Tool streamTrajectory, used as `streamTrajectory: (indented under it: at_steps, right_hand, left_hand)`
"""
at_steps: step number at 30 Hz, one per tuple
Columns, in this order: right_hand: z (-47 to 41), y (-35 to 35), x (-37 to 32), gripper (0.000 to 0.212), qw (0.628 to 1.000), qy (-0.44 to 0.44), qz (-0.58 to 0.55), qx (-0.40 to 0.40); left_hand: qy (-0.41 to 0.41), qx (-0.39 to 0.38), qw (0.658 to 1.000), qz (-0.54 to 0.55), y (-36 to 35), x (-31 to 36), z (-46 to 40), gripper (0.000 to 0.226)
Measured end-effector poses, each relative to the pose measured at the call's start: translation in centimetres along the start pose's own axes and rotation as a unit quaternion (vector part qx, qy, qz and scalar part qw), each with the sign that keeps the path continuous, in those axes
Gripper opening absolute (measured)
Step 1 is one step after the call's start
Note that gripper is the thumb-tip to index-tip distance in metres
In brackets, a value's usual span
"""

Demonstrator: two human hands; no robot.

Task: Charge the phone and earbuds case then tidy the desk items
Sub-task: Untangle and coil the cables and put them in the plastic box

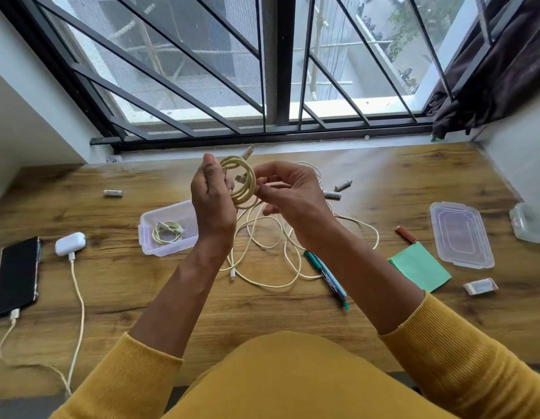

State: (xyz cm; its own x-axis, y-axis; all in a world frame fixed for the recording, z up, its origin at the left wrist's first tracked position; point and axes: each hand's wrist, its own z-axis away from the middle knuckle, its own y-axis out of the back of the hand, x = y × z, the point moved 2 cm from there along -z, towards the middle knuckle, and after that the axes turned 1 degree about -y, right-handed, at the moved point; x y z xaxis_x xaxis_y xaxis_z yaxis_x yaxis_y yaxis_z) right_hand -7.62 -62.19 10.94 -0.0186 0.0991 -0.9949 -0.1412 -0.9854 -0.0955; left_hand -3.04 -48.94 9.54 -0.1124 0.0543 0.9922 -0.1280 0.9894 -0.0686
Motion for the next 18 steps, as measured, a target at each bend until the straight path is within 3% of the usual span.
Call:
streamTrajectory:
  at_steps: [5, 12, 18]
  right_hand:
    - [-0.1, -0.1, 0.2, 0.019, 0.992, -0.042, -0.113, -0.022]
    - [0.1, 0.3, -0.8, 0.028, 0.983, -0.067, -0.168, -0.029]
    - [0.0, 0.2, -1.3, 0.026, 0.986, -0.067, -0.151, -0.014]
  left_hand:
    - [-0.021, -0.008, 0.998, -0.06, 0.1, -0.2, 0.0, 0.045]
    - [-0.061, -0.006, 0.985, -0.161, 0.3, -0.4, 0.6, 0.042]
    - [-0.102, 0.021, 0.966, -0.236, 0.0, -0.2, 0.4, 0.037]
